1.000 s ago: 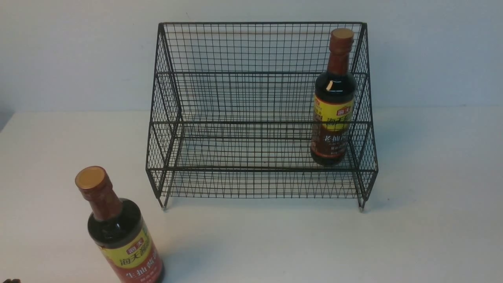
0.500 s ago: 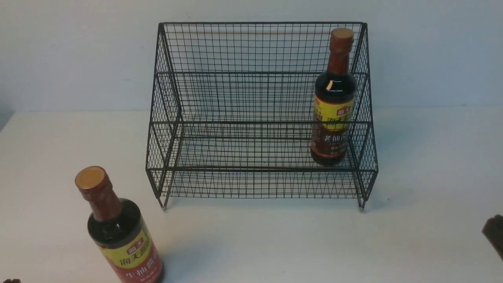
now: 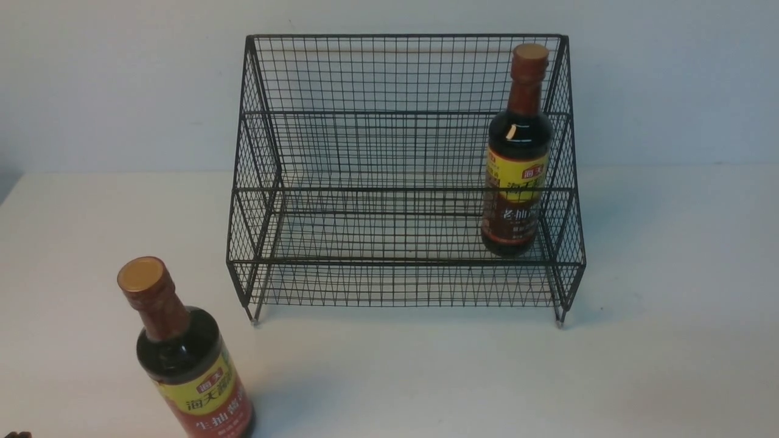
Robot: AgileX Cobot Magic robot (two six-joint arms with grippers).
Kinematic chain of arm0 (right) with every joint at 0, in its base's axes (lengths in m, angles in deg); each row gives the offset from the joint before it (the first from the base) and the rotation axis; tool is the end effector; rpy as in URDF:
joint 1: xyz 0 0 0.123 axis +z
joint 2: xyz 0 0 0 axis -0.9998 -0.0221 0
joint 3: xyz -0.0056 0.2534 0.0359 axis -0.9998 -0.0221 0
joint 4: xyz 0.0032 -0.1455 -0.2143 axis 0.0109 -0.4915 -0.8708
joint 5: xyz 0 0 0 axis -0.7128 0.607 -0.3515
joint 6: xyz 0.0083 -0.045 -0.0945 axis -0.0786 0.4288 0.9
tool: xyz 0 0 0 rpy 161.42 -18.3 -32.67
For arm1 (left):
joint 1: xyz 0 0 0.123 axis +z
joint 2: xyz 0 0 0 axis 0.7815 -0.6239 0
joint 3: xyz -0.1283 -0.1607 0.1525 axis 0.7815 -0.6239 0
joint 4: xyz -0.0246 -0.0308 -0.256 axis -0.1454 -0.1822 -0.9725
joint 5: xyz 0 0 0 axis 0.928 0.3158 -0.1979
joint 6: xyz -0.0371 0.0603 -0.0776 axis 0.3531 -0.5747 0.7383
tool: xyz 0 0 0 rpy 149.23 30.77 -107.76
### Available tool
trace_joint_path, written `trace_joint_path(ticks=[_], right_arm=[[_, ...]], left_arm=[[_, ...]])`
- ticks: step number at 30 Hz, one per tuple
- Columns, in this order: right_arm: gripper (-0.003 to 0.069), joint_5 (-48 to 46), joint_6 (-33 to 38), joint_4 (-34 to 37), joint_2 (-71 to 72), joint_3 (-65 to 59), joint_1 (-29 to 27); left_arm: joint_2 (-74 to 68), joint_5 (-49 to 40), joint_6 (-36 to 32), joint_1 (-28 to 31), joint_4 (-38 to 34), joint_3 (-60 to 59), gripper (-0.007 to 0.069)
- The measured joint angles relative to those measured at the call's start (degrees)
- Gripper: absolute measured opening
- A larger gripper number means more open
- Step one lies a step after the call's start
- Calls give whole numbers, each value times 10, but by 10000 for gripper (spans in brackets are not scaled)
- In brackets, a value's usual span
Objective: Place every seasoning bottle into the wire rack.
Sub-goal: Use the left arm to grab the condiment bottle closest to it
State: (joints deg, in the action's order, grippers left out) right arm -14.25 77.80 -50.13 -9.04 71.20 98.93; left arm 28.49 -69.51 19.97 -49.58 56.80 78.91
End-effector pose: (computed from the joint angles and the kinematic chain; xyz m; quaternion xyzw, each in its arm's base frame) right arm 0.1112 0.0172 0.1942 -0.0619 0.8073 0.0431 0.5853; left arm 0.1029 0.0024 0.1667 0.0066 0.8050 0.0185 0.5929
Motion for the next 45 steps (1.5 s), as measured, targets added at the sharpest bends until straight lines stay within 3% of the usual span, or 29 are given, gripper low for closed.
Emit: trace_joint_path(ticks=[1,5,9,17,24,45], right_arm=[[-15,-9,0,0,21,-10,-41],[-15,-12,0,0,76,-47,-103],[-15,-21,0,0,89,-62,-137],[-15,-21,0,0,91,-62,-134],[-15,-21,0,0,91,-62,-86],[-15,-21,0,0,91,-62,-85]], left_arm=[[0,0,0,0,0,0,-5],[0,0,0,0,0,0,-5],[0,0,0,0,0,0,-5],[0,0,0,0,0,0,-5],[0,0,0,0,0,0,-5],[0,0,0,0,0,0,-5]])
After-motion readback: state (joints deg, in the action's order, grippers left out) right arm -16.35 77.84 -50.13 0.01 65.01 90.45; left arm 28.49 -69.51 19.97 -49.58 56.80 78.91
